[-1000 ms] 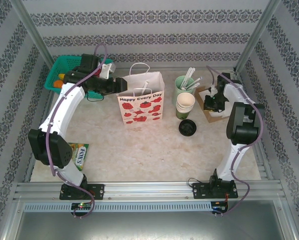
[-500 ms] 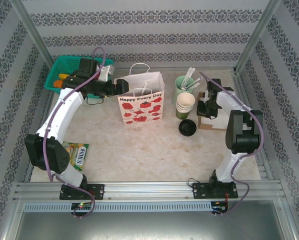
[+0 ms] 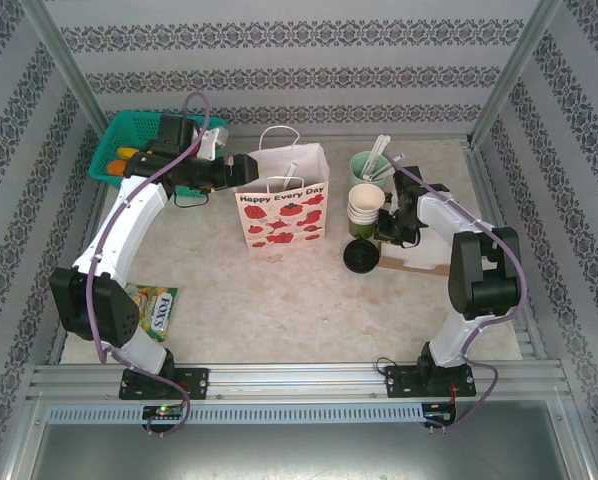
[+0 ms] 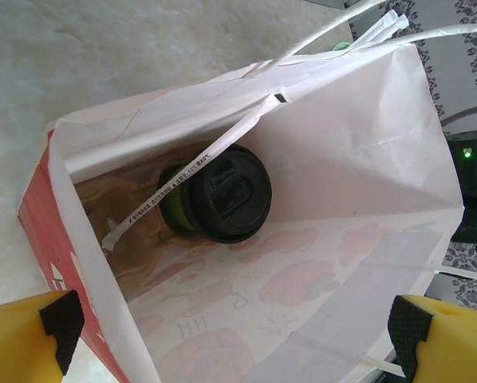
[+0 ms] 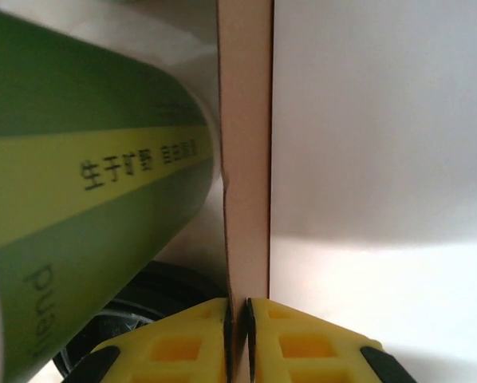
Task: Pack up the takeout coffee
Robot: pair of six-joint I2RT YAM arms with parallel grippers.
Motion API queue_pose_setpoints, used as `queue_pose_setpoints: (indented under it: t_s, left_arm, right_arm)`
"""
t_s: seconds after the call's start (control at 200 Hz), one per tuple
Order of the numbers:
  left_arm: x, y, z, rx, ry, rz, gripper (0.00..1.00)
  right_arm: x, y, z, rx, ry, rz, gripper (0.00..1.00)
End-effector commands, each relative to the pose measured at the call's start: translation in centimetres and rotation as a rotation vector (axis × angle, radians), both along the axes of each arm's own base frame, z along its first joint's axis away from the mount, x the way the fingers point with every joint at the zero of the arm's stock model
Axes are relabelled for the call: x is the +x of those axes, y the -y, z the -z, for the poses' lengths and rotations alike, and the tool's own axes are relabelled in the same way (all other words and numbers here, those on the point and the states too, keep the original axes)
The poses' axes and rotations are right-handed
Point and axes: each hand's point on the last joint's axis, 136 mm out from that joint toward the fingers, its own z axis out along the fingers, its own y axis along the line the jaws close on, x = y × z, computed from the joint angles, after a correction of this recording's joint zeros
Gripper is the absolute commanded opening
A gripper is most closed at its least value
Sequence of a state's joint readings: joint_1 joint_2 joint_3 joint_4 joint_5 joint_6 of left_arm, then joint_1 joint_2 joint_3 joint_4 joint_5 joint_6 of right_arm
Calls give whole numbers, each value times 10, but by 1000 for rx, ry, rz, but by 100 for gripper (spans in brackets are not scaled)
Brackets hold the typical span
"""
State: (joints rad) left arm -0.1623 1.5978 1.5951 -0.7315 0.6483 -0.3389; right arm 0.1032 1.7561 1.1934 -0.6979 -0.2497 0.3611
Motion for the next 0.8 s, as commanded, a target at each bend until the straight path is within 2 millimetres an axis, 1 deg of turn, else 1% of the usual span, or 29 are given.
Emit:
queue_pose_setpoints:
  t_s: [0.0, 0.35, 0.425, 0.485, 0.555, 0.644, 0.719, 0.794]
  left_arm:
    - [6, 1, -7, -26, 19, -1, 100]
    - [5, 1, -7, -26, 19, 0, 100]
    - [4, 1, -8, -25, 20, 1, 100]
    - [3, 0, -8, -23, 21, 0, 100]
    - [3, 0, -9, -20, 23, -4, 100]
    - [4, 0, -11, -25, 28, -5, 100]
    - [5, 1, -12, -30, 31, -6, 100]
    - [6, 0, -13, -27, 34, -14, 100]
  right_arm:
    - [-9, -18, -5, 77, -16, -8, 18]
    - [-20, -44, -16, 202, -10, -15, 26]
    - [-23, -42, -22, 193, -5, -18, 28]
    - [-24, -33, -30, 152, 14, -9, 30]
    - [-23, -19, -38, 104, 51, 24, 36]
    - [-16, 8, -48, 22, 120, 93, 44]
    - [-11, 30, -49, -51, 142, 137, 50]
    - [-9, 53, -45, -134, 136, 170, 56]
